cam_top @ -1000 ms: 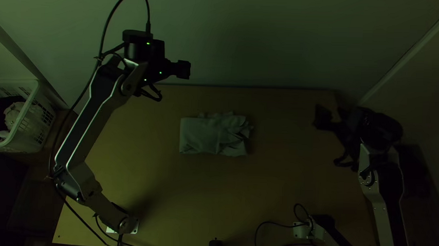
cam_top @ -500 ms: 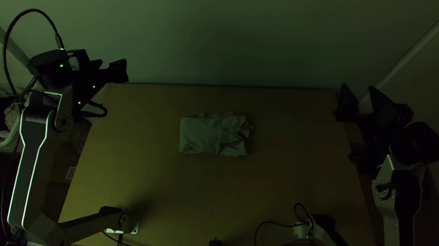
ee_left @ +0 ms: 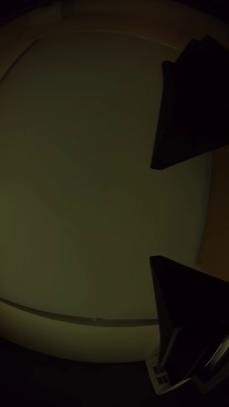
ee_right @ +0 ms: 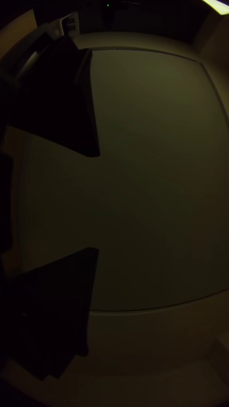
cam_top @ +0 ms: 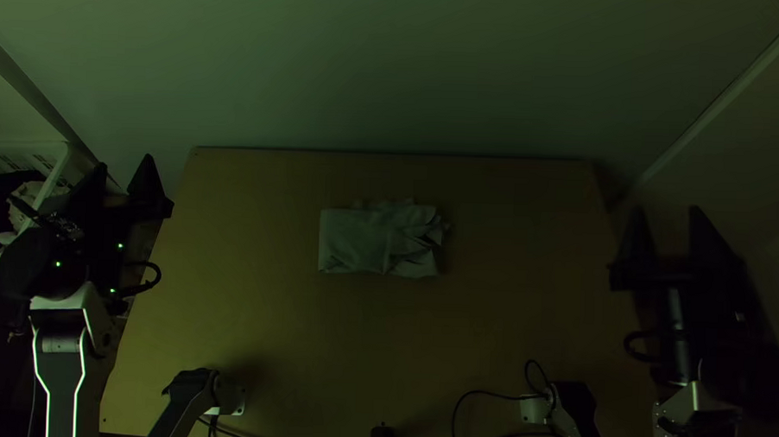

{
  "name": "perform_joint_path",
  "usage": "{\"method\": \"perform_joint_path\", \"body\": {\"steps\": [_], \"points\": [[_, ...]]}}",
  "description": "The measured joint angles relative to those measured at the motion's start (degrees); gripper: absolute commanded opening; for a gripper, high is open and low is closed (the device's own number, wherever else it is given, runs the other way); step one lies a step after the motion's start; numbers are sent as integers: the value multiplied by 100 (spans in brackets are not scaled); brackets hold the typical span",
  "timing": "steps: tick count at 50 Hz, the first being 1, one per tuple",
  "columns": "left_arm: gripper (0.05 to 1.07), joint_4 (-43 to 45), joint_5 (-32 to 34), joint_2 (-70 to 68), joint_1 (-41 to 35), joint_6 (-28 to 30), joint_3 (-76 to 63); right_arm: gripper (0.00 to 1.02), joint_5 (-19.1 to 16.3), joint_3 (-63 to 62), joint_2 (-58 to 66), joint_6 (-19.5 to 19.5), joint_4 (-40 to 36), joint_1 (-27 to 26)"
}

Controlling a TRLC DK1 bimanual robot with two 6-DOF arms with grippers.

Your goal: Fold the t-shirt

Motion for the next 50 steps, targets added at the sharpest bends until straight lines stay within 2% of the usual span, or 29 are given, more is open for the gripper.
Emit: {"method": "perform_joint_path", "body": {"steps": [7,14,25,43,50], "points": [[103,627,2,-1088,162,-15,-1364,98,0,-374,-619,-101,39,9],[103,704,0,-2205,199,31,-2618,98,0,-931,-1182,-142,90,9],[103,743,2,-3447,236,184,-3866,98,2,-2028,-2124,-247,216,114],[103,1088,7,-3729,229,553,-5145,98,2,-3571,-2568,-221,498,197],[103,1154,9,-3729,229,741,-5517,98,0,-4221,-2573,-90,590,197]]}}
